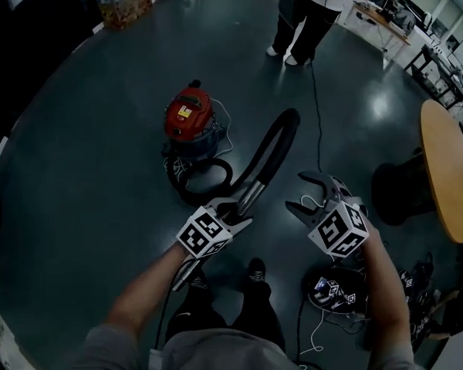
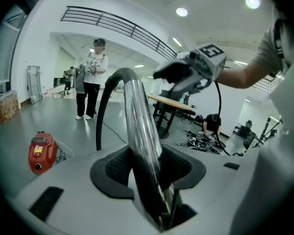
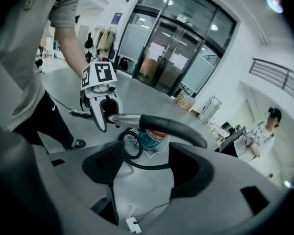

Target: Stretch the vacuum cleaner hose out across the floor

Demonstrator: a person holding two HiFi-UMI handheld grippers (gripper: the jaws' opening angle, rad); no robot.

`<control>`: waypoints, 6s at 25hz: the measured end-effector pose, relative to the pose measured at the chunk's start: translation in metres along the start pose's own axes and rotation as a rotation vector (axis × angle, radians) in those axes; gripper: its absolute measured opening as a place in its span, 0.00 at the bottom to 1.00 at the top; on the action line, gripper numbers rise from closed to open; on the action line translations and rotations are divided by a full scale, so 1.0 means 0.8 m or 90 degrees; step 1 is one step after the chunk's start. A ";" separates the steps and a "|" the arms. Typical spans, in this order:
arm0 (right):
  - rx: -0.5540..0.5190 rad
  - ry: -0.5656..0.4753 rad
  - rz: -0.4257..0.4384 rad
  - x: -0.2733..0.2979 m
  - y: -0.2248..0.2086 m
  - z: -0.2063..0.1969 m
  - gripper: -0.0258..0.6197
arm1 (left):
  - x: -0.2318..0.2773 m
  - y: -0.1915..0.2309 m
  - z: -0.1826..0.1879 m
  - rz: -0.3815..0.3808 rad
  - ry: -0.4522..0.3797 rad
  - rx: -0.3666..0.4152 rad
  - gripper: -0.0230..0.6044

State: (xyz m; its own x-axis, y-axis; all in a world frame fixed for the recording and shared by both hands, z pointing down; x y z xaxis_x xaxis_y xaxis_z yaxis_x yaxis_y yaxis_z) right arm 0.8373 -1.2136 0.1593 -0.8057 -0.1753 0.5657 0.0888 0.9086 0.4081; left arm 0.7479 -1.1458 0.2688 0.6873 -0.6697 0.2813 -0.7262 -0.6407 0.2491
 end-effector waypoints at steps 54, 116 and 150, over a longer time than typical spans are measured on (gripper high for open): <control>0.497 0.197 -0.072 0.128 0.415 0.187 0.23 | -0.374 -0.137 -0.166 -0.154 0.057 -0.172 0.34; 1.251 -0.004 -0.889 0.279 0.929 0.543 0.23 | -1.042 -0.306 -0.426 -0.618 0.329 0.114 0.47; 1.459 -0.086 -0.601 0.513 1.097 0.796 0.47 | -1.342 -0.131 -0.478 -0.724 0.317 0.291 0.42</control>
State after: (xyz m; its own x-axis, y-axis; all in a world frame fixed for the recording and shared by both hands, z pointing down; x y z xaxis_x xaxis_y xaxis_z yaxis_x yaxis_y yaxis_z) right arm 0.2117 -0.2465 0.2933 -0.2724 -0.6480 0.7112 -0.5384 -0.5100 -0.6709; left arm 0.0807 -0.2160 0.2951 0.7561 0.4684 0.4571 0.3862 -0.8832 0.2662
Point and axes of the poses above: the fingertips, and each gripper's own axes: x forward along the fingers, y to its left, z out of its top, the point moved 3 cm from there along -x, backward along the fingers, and after that the axes turned 14 degrees about -y, right-handed, at the moved point
